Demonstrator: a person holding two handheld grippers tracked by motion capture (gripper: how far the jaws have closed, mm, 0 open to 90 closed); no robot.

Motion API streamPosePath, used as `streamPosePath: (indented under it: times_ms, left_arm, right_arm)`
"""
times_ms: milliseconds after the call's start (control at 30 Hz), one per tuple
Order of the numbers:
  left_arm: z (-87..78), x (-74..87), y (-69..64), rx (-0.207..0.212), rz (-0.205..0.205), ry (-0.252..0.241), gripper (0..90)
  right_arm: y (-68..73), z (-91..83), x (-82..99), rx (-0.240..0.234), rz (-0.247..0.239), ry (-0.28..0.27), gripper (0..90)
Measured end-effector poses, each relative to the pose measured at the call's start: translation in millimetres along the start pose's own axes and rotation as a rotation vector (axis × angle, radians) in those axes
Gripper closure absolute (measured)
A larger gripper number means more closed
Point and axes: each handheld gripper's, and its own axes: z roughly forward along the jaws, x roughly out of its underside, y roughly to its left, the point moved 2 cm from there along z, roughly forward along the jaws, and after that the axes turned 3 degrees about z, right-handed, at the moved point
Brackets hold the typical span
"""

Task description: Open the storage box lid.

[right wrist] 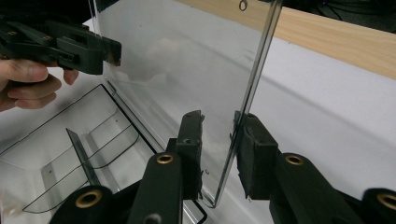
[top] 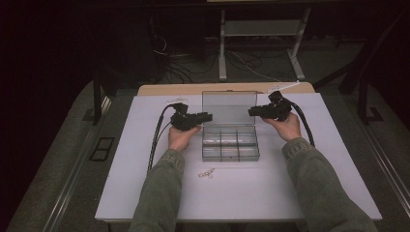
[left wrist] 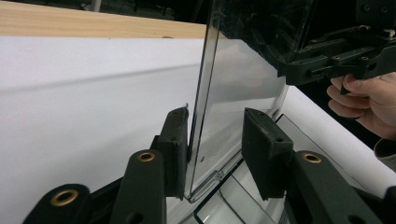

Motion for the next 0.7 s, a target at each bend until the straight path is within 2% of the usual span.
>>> streamPosePath:
  times_ms: [367,700]
  left_arm:
    - [2.7,3.2,3.5,-0.040,-0.004,0.025,72.3]
    - [4.2,4.1,4.8,-0.053,-0.028,0.027,73.1]
  right_arm:
    - [-3.9,4.1,0.3,0.007,0.010,0.003,71.0]
    - [-3.8,11.1,4.5,0.034,0.026,0.045,67.5]
